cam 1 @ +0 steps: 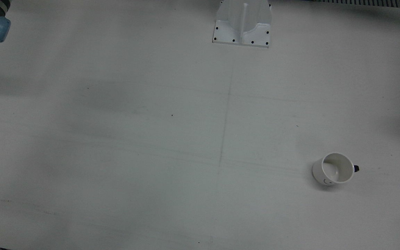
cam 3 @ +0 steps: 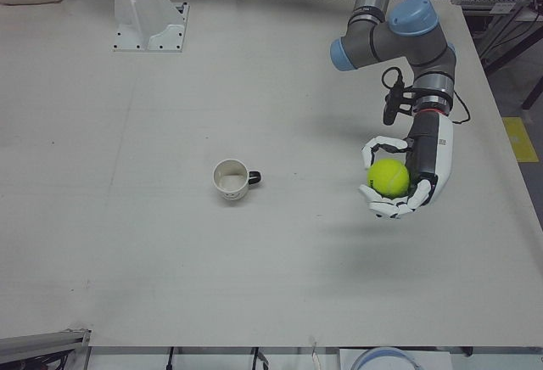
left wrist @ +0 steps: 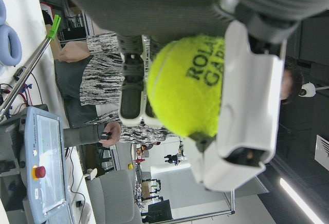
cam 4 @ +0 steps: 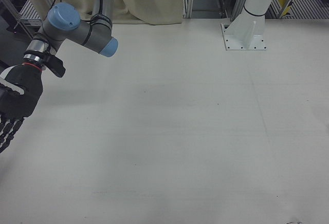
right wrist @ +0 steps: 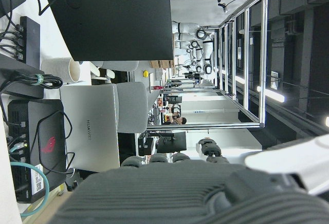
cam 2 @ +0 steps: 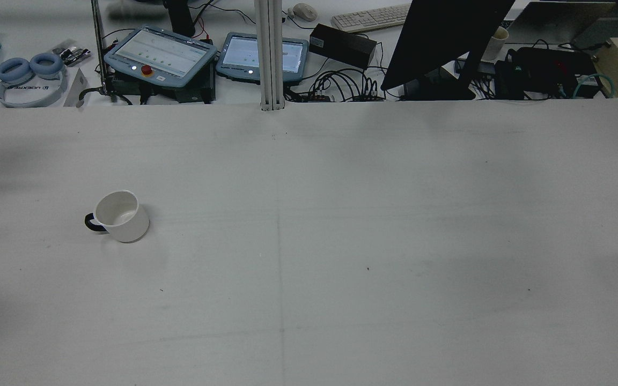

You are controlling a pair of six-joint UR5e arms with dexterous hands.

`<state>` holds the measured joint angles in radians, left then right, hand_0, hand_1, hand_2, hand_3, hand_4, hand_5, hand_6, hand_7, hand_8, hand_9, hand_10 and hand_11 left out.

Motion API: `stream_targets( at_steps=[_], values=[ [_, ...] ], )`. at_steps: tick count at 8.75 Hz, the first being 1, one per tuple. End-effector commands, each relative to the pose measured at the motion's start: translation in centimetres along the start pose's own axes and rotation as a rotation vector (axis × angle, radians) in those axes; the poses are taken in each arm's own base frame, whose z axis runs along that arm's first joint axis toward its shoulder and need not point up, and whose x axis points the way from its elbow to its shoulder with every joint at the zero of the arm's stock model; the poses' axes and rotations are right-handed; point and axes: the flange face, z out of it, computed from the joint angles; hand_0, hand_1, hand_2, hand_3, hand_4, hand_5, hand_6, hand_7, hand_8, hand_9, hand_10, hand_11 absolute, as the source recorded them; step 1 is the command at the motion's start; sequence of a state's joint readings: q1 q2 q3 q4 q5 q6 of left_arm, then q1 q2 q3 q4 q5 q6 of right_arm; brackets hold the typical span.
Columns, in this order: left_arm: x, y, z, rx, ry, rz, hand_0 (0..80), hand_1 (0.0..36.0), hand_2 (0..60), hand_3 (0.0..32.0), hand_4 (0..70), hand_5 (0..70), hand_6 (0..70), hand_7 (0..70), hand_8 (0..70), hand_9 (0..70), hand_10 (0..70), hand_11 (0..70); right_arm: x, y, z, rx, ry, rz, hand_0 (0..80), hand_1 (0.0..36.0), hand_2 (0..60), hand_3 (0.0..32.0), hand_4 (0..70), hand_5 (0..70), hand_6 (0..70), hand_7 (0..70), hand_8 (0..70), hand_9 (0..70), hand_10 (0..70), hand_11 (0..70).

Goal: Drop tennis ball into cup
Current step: 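Move the left hand holding the tennis ball over the white mug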

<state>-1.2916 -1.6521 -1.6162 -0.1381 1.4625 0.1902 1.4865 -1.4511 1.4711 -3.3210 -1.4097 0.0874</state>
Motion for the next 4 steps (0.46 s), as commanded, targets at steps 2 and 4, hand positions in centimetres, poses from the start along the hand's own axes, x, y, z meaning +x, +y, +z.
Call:
stream_targets(
  at_steps=[2, 4],
  values=[
    [-0.2, 1.2, 0.4, -0.028, -0.001, -0.005, 80.0, 36.0, 60.0, 0.0, 27.1, 34.4, 70.0, 70.0, 47.7, 60.3, 33.6, 51.8, 0.0, 0.0, 0.0, 0.000, 0.000, 0.000, 0.0, 0.0, 0.0, 0.0, 0.0, 0.0, 0.0, 0.0, 0.0, 0.0, 0.0, 0.0],
    [-7.2, 5.1, 1.7, -0.100, -0.116, -0.046, 80.0, 36.0, 60.0, 0.0, 28.4, 34.3, 70.0, 70.0, 47.6, 60.2, 37.8, 57.2, 0.0, 0.0, 0.0, 0.000, 0.000, 0.000, 0.0, 0.0, 0.0, 0.0, 0.0, 0.0, 0.0, 0.0, 0.0, 0.0, 0.0, 0.0]
  ],
)
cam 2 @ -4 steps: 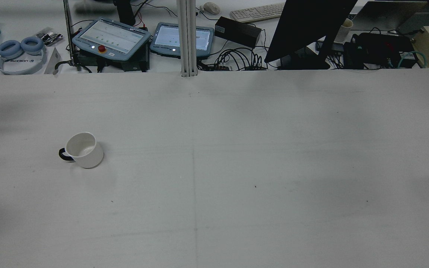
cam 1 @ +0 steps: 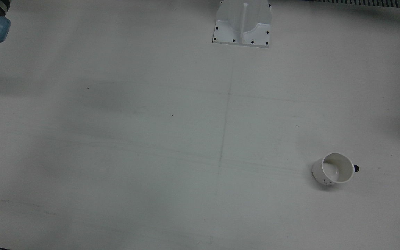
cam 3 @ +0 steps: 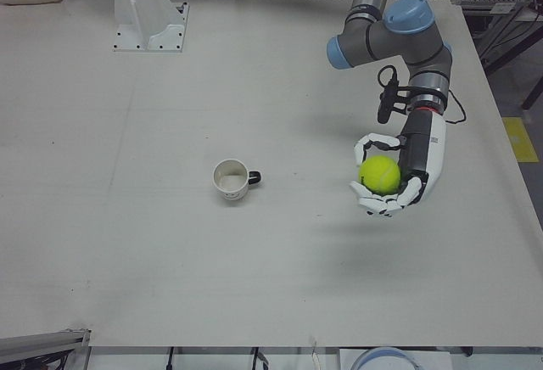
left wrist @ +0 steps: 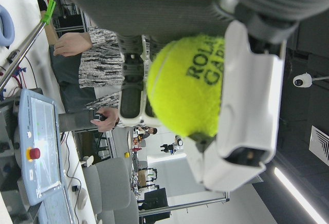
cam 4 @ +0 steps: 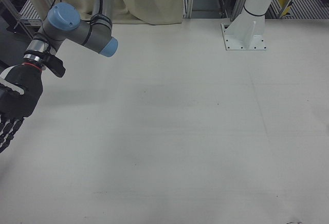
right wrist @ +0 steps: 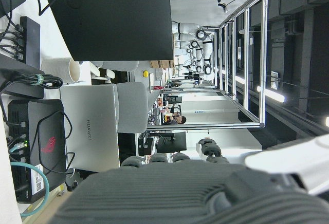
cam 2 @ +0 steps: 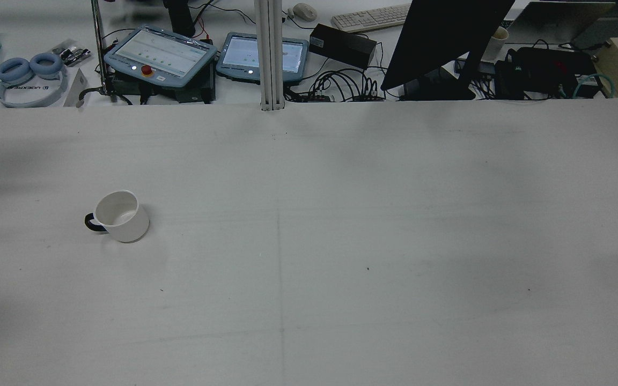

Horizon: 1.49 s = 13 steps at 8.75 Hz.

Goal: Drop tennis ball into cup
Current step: 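Move the left hand holding the tennis ball over the white mug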

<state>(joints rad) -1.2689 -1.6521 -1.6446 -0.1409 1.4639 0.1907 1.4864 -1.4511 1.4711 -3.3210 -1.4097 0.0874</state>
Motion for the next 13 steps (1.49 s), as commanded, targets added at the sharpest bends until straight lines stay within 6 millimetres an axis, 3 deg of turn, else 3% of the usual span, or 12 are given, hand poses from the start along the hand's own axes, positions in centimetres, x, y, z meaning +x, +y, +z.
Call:
stream_targets(
  at_steps=[1, 4, 7, 8, 9, 10, 11, 12, 13],
  values=[
    [-10.9, 5.3, 1.7, -0.095, -0.170, -0.066, 80.0, 36.0, 60.0, 0.0, 29.1, 35.7, 70.0, 70.0, 47.8, 60.5, 40.6, 60.8, 0.0, 0.0, 0.0, 0.000, 0.000, 0.000, 0.0, 0.0, 0.0, 0.0, 0.0, 0.0, 0.0, 0.0, 0.0, 0.0, 0.0, 0.0],
    [-22.7, 8.8, 0.9, -0.134, -0.324, -0.118, 80.0, 36.0, 60.0, 0.0, 29.9, 36.0, 70.0, 70.0, 47.9, 60.6, 40.9, 61.3, 0.0, 0.0, 0.0, -0.001, 0.000, 0.000, 0.0, 0.0, 0.0, 0.0, 0.0, 0.0, 0.0, 0.0, 0.0, 0.0, 0.0, 0.0],
    [-24.3, 9.3, 0.8, -0.149, -0.348, -0.117, 80.0, 36.0, 60.0, 0.0, 30.4, 35.0, 70.0, 70.0, 47.8, 60.6, 40.7, 60.7, 0.0, 0.0, 0.0, 0.000, 0.000, 0.000, 0.0, 0.0, 0.0, 0.0, 0.0, 0.0, 0.0, 0.0, 0.0, 0.0, 0.0, 0.0],
    [-26.2, 9.9, 0.7, -0.162, -0.374, -0.132, 80.0, 36.0, 60.0, 0.0, 30.6, 32.7, 70.0, 70.0, 45.9, 58.0, 38.7, 57.8, 0.0, 0.0, 0.0, 0.000, 0.000, 0.000, 0.0, 0.0, 0.0, 0.0, 0.0, 0.0, 0.0, 0.0, 0.0, 0.0, 0.0, 0.0],
    [-27.9, 10.7, 0.7, -0.172, -0.398, -0.143, 68.3, 36.0, 60.0, 0.0, 21.7, 21.6, 57.1, 37.8, 25.5, 25.7, 26.0, 40.8, 0.0, 0.0, 0.0, 0.000, 0.000, 0.000, 0.0, 0.0, 0.0, 0.0, 0.0, 0.0, 0.0, 0.0, 0.0, 0.0, 0.0, 0.0],
    [-28.5, 11.0, 0.7, -0.178, -0.405, -0.138, 61.9, 35.5, 55.8, 0.0, 18.0, 19.2, 48.3, 30.9, 22.0, 22.1, 23.4, 37.0, 0.0, 0.0, 0.0, 0.000, 0.000, 0.000, 0.0, 0.0, 0.0, 0.0, 0.0, 0.0, 0.0, 0.0, 0.0, 0.0, 0.0, 0.0],
    [-28.5, 11.1, 0.9, -0.178, -0.405, -0.141, 61.3, 35.4, 53.5, 0.0, 16.9, 17.4, 39.3, 30.4, 19.9, 21.5, 22.4, 35.4, 0.0, 0.0, 0.0, 0.000, 0.000, 0.000, 0.0, 0.0, 0.0, 0.0, 0.0, 0.0, 0.0, 0.0, 0.0, 0.0, 0.0, 0.0],
    [-28.4, 11.0, 0.8, -0.175, -0.405, -0.143, 60.9, 34.8, 54.5, 0.0, 16.7, 18.9, 47.7, 28.8, 21.5, 21.1, 22.4, 35.4, 0.0, 0.0, 0.0, 0.000, 0.000, 0.000, 0.0, 0.0, 0.0, 0.0, 0.0, 0.0, 0.0, 0.0, 0.0, 0.0, 0.0, 0.0],
    [-28.3, 10.7, 0.8, -0.168, -0.404, -0.143, 60.1, 34.6, 53.0, 0.0, 16.4, 17.2, 39.1, 29.8, 19.5, 21.0, 22.4, 35.3, 0.0, 0.0, 0.0, -0.001, 0.000, 0.000, 0.0, 0.0, 0.0, 0.0, 0.0, 0.0, 0.0, 0.0, 0.0, 0.0, 0.0, 0.0]
  ],
)
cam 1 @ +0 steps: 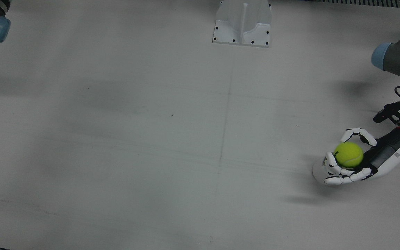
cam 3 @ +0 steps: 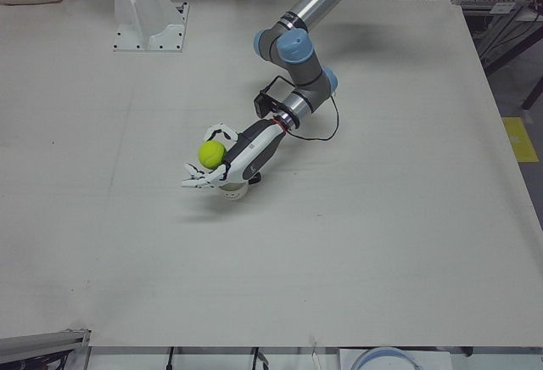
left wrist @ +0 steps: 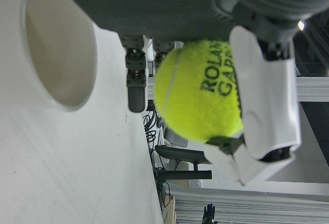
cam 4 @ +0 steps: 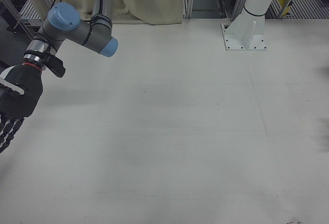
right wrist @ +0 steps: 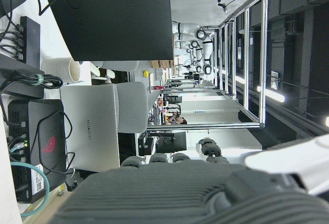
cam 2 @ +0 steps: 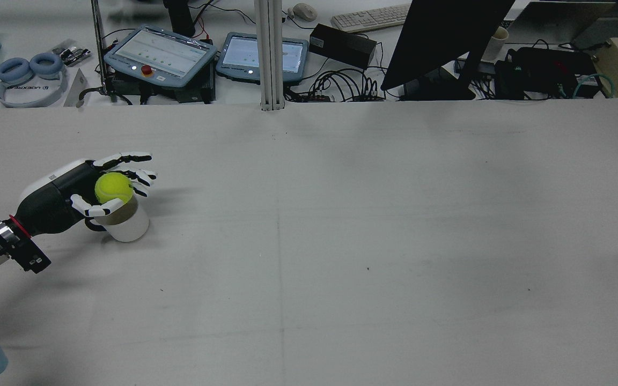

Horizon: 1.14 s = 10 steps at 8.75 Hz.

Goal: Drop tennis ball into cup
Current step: 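Lower the ball toward the mug opening with the left hand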

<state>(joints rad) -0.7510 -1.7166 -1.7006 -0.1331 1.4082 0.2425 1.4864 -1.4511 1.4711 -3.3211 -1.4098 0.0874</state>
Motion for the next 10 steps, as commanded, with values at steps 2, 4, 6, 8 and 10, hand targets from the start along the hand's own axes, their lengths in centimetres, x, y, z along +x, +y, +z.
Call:
stream_targets(
  at_steps=[2, 4, 6, 8, 10],
  values=[
    [1.6, -1.2, -0.8, 0.023, 0.023, 0.005, 59.9, 34.2, 53.4, 0.0, 16.2, 17.9, 43.2, 28.7, 20.3, 20.7, 22.5, 35.5, 0.0, 0.0, 0.0, 0.000, 0.000, 0.000, 0.0, 0.0, 0.0, 0.0, 0.0, 0.0, 0.0, 0.0, 0.0, 0.0, 0.0, 0.0],
    [3.6, -1.8, -1.4, 0.023, 0.054, 0.012, 59.5, 34.0, 53.5, 0.0, 16.0, 17.8, 43.1, 28.3, 20.0, 20.2, 22.4, 35.3, 0.0, 0.0, 0.0, -0.001, 0.000, 0.000, 0.0, 0.0, 0.0, 0.0, 0.0, 0.0, 0.0, 0.0, 0.0, 0.0, 0.0, 0.0],
    [3.1, -2.4, -2.4, 0.033, 0.047, 0.016, 53.2, 28.7, 53.4, 0.0, 14.3, 16.0, 41.7, 25.4, 18.6, 18.3, 20.9, 32.6, 0.0, 0.0, 0.0, 0.000, 0.000, 0.000, 0.0, 0.0, 0.0, 0.0, 0.0, 0.0, 0.0, 0.0, 0.0, 0.0, 0.0, 0.0],
    [2.4, -4.0, -2.2, 0.048, 0.037, 0.015, 51.1, 26.7, 52.4, 0.0, 13.4, 14.6, 37.0, 24.7, 17.6, 18.1, 20.3, 31.6, 0.0, 0.0, 0.0, -0.001, 0.000, 0.000, 0.0, 0.0, 0.0, 0.0, 0.0, 0.0, 0.0, 0.0, 0.0, 0.0, 0.0, 0.0],
    [2.7, -4.6, -2.6, 0.057, 0.041, 0.011, 50.9, 27.1, 55.7, 0.0, 14.1, 15.0, 39.6, 25.5, 18.1, 18.3, 20.7, 32.1, 0.0, 0.0, 0.0, 0.000, 0.000, 0.000, 0.0, 0.0, 0.0, 0.0, 0.0, 0.0, 0.0, 0.0, 0.0, 0.0, 0.0, 0.0]
  ],
)
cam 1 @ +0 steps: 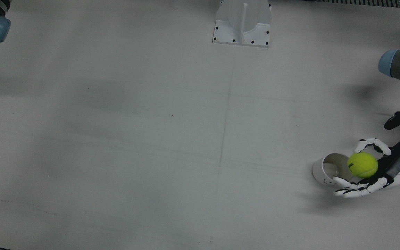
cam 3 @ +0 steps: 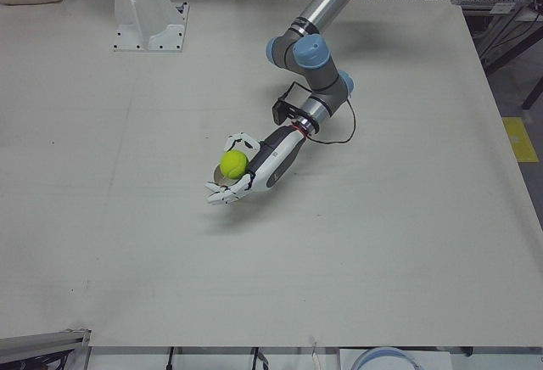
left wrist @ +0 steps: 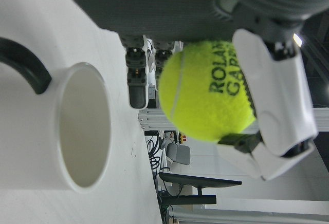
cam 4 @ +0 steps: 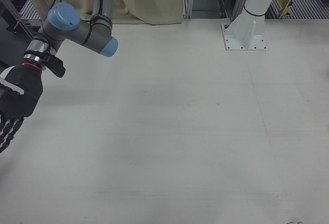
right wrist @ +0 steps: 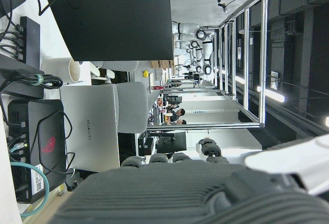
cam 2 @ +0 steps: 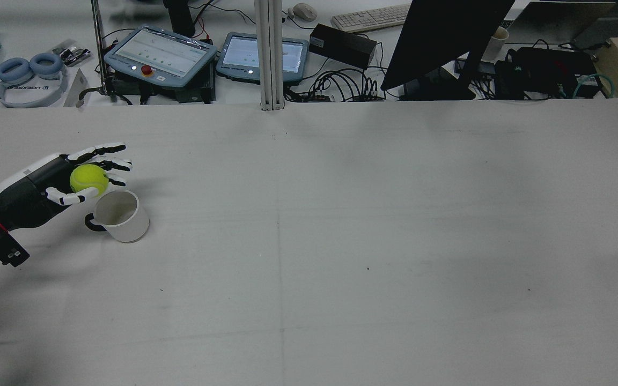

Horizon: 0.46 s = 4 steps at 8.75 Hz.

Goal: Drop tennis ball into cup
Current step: 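Lower the ball toward the mug opening with the left hand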

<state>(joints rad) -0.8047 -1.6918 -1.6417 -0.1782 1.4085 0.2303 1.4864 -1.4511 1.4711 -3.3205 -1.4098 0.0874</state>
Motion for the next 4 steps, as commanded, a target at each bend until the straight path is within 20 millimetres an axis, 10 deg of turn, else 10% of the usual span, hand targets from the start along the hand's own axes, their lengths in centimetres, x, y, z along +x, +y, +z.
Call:
stream_targets(
  at_steps=[1, 4],
  values=[
    [0.06, -0.75, -0.21, 0.008, 0.000, -0.004, 51.4, 26.8, 52.4, 0.0, 14.8, 14.7, 37.5, 26.4, 17.9, 18.7, 21.0, 32.5, 0.00, -0.01, -0.01, 0.001, 0.000, 0.000, 0.0, 0.0, 0.0, 0.0, 0.0, 0.0, 0.0, 0.0, 0.0, 0.0, 0.0, 0.0],
    [0.14, -0.47, -0.05, 0.001, -0.001, -0.007, 71.2, 34.9, 33.2, 0.0, 17.2, 16.8, 32.9, 29.9, 18.6, 21.3, 22.6, 35.9, 0.00, -0.01, -0.01, 0.001, 0.000, 0.000, 0.0, 0.0, 0.0, 0.0, 0.0, 0.0, 0.0, 0.0, 0.0, 0.0, 0.0, 0.0]
  ],
)
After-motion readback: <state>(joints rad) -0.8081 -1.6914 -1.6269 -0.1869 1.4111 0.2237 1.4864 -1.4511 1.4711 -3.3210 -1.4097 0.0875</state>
